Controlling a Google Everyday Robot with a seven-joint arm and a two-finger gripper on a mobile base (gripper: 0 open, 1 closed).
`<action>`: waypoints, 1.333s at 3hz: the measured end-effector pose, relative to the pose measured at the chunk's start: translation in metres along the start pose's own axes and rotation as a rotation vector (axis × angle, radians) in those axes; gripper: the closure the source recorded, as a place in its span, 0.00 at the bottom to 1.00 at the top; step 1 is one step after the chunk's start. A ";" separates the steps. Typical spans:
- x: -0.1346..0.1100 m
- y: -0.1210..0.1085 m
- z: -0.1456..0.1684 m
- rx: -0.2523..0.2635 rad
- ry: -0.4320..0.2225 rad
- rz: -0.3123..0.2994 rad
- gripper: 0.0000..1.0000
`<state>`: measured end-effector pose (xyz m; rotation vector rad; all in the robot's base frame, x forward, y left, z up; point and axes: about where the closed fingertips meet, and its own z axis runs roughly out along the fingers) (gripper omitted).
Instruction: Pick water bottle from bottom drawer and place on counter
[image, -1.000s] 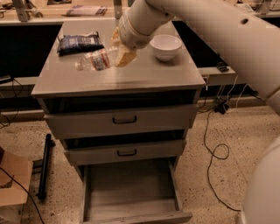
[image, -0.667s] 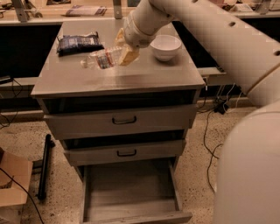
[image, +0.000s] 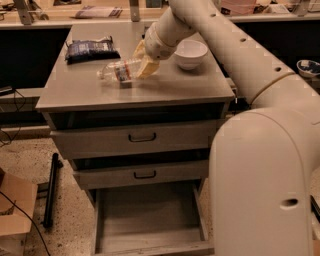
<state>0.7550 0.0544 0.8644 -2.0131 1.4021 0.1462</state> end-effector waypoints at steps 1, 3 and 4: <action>0.005 -0.010 0.025 -0.018 -0.081 0.014 0.56; -0.020 -0.034 0.043 0.003 -0.206 0.001 0.02; -0.021 -0.037 0.042 0.009 -0.211 0.000 0.00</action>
Offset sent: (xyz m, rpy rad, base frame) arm 0.0413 0.0332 -0.0095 0.1656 0.0486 0.0848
